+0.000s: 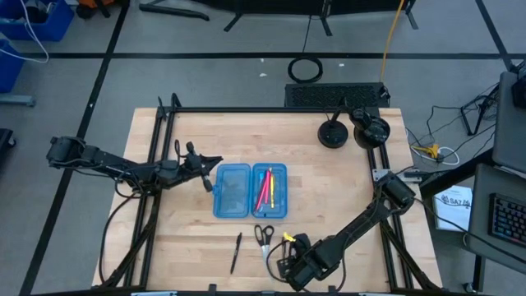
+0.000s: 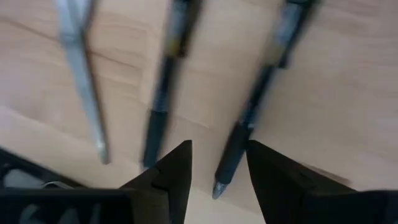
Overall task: Pick & place school supplies into a supply box
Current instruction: Put the right black pen into the blue pencil box
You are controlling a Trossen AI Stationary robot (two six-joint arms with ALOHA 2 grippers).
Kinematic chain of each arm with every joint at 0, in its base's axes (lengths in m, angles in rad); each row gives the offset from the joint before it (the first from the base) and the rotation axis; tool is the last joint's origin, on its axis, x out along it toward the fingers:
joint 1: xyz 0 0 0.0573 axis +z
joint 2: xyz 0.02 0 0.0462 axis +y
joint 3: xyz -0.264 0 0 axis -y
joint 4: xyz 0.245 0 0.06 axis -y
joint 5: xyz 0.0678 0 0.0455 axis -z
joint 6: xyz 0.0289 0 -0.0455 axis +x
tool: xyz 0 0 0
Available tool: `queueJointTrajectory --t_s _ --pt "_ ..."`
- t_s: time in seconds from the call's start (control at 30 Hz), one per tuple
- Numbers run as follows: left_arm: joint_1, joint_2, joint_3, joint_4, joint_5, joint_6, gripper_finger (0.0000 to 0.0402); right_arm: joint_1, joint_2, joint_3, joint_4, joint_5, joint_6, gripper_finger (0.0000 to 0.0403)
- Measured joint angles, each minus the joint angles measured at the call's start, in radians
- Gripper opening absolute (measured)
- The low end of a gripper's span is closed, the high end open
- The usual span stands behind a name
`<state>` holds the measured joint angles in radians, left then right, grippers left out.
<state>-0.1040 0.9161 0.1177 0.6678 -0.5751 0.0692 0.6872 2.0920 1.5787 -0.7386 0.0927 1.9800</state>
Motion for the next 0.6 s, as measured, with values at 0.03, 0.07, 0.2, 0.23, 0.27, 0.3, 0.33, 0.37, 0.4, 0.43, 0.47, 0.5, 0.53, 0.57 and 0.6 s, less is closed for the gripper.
queueJointTrajectory --t_s 0.03,0.07,0.2,0.23,0.27,0.3,0.33,0.37,0.4,0.43,0.47,0.5,0.53,0.57,0.6 --pt "0.0 0.0 0.0 0.0 0.0 0.0 0.0028 0.0 0.002 0.0 -0.013 -0.007 0.0 0.0145" --pt "0.0 0.0 0.0 0.0 0.0 0.0 0.0031 0.0 0.008 0.0 -0.024 -0.017 -0.001 0.0145" --pt "0.0 0.0 0.0 0.003 0.0 -0.001 0.0036 -0.002 0.025 0.002 -0.057 -0.044 -0.003 0.0145" --pt "0.0 0.0 0.0 0.007 0.0 -0.001 0.0036 -0.002 0.029 0.003 -0.06 -0.044 -0.007 0.0145" --pt "0.0 0.0 0.0 0.009 0.0 -0.001 0.0037 -0.004 0.032 0.003 -0.066 -0.044 -0.016 0.0145" --pt "0.0 0.0 0.0 0.013 0.0 -0.002 0.0037 -0.006 0.036 0.004 -0.071 -0.044 -0.028 0.0145" --pt "0.0 0.0 0.0 0.015 0.002 -0.002 0.0037 -0.007 0.043 0.005 -0.074 -0.044 -0.037 0.0145" --pt "0.0 0.0 0.0 0.015 0.002 -0.002 0.0037 -0.007 0.05 0.005 -0.077 -0.046 -0.049 0.0144" --pt "0.0 0.0 0.0 0.016 0.002 -0.003 0.0037 -0.01 0.06 0.005 -0.079 -0.048 -0.064 0.0144" --pt "0.0 0.0 0.0 0.016 0.002 -0.003 0.0037 -0.013 0.072 0.005 -0.085 -0.063 -0.081 0.0143" --pt "0.0 0.0 0.0 0.016 0.002 -0.002 0.0037 -0.017 0.086 0.004 -0.094 -0.078 -0.094 0.0143" --pt "0.0 0.0 0.0 0.016 0.002 -0.003 0.0037 -0.021 0.1 0.004 -0.097 -0.098 -0.11 0.0143" --pt "0.0 0.0 0.0 0.016 0.002 -0.003 0.0037 -0.025 0.111 0.004 -0.098 -0.118 -0.126 0.0143" --pt "0.0 0.0 0.0 0.016 0.002 -0.003 0.0037 -0.03 0.123 0.004 -0.106 -0.142 -0.137 0.0143" --pt "0.0 0.0 0.0 0.016 0.002 -0.003 0.0037 -0.035 0.139 0.005 -0.118 -0.162 -0.149 0.0143"
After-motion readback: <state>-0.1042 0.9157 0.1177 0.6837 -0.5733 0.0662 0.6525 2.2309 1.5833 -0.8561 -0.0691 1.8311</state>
